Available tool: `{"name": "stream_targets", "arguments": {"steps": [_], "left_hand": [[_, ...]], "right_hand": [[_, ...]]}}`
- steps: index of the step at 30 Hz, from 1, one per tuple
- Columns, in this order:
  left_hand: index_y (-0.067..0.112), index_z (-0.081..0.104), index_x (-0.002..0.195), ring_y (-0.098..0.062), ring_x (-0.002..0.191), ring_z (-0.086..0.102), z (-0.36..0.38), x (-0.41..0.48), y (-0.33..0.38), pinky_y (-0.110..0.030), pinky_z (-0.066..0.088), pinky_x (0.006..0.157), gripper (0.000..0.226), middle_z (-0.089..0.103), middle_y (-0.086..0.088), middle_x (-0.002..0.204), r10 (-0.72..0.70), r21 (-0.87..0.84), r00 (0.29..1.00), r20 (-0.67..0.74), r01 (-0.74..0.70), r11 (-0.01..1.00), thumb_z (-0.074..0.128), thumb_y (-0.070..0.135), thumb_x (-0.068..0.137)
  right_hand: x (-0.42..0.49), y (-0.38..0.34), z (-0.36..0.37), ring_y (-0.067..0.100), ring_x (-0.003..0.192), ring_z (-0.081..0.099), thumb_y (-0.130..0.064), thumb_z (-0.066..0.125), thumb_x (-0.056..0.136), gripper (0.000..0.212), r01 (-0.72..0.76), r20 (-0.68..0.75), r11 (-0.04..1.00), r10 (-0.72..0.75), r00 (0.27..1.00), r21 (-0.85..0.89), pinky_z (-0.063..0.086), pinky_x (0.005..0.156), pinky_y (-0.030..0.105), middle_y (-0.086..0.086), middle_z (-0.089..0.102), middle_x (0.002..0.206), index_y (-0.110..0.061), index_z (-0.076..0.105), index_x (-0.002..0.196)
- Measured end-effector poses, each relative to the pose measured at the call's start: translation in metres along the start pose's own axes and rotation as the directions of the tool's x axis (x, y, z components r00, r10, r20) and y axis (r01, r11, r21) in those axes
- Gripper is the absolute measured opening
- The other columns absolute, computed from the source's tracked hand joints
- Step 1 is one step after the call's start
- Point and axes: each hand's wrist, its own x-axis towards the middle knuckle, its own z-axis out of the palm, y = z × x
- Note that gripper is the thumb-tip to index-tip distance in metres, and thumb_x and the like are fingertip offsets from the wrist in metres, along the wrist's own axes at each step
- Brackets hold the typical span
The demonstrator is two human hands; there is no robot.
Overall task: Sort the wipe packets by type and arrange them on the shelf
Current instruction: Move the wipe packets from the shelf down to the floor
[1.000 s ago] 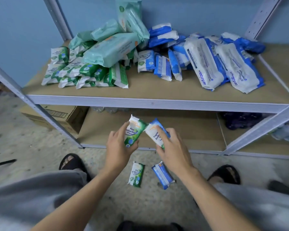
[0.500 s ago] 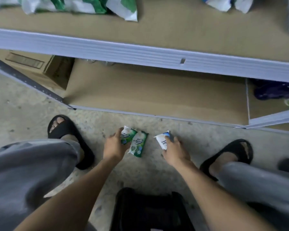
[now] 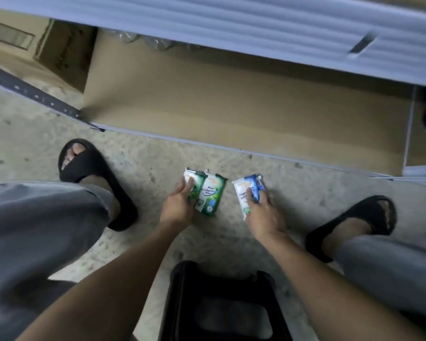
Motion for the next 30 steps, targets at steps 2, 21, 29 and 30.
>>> {"name": "stream_targets", "arguments": {"steps": [2, 21, 29, 30], "left_hand": [[0.03, 0.029, 0.157, -0.025, 0.141, 0.042, -0.008, 0.003, 0.002, -0.031, 0.042, 0.102, 0.065, 0.016, 0.004, 0.167, -0.003, 0.065, 0.998, 0.065, -0.002, 0.998, 0.052, 0.018, 0.098], [0.023, 0.052, 0.141, -0.027, 0.121, 0.057, -0.125, -0.079, 0.107, -0.035, 0.049, 0.093, 0.046, 0.063, -0.007, 0.131, 0.252, 0.307, 0.967, -0.024, -0.233, 0.923, 0.057, 0.034, 0.096], [0.029, 0.061, 0.129, -0.025, 0.111, 0.063, -0.215, -0.144, 0.175, -0.037, 0.054, 0.087, 0.039, 0.068, -0.002, 0.124, 0.521, 0.405, 0.82, -0.237, -0.404, 0.82, 0.059, 0.04, 0.092], [0.029, 0.062, 0.128, -0.026, 0.11, 0.064, -0.224, -0.153, 0.184, -0.037, 0.054, 0.085, 0.038, 0.069, -0.002, 0.12, 0.554, 0.416, 0.792, -0.256, -0.427, 0.803, 0.059, 0.04, 0.092]], "right_hand": [[0.0, -0.001, -0.006, 0.033, 0.143, 0.028, -0.034, 0.053, 0.095, 0.078, 0.0, 0.038, 0.999, -0.002, 0.999, 0.049, 0.042, 0.106, 0.045, 0.009, 0.003, 0.164, -0.032, 0.008, 0.159], [-0.125, -0.014, -0.148, 0.029, 0.12, 0.054, -0.034, 0.054, 0.093, 0.038, 0.215, -0.394, 0.932, -0.088, 0.915, 0.292, 0.049, 0.09, 0.037, 0.007, 0.057, 0.127, -0.019, 0.058, 0.127], [-0.211, -0.003, -0.251, 0.016, 0.096, 0.06, -0.038, 0.06, 0.091, 0.031, 0.44, -0.721, 0.858, -0.127, 0.681, 0.264, 0.052, 0.085, 0.036, -0.007, 0.062, 0.117, -0.029, 0.064, 0.12], [-0.22, -0.001, -0.263, 0.014, 0.093, 0.06, -0.037, 0.061, 0.091, 0.029, 0.462, -0.758, 0.85, -0.122, 0.641, 0.254, 0.051, 0.084, 0.034, -0.009, 0.063, 0.116, -0.028, 0.065, 0.119]]}}
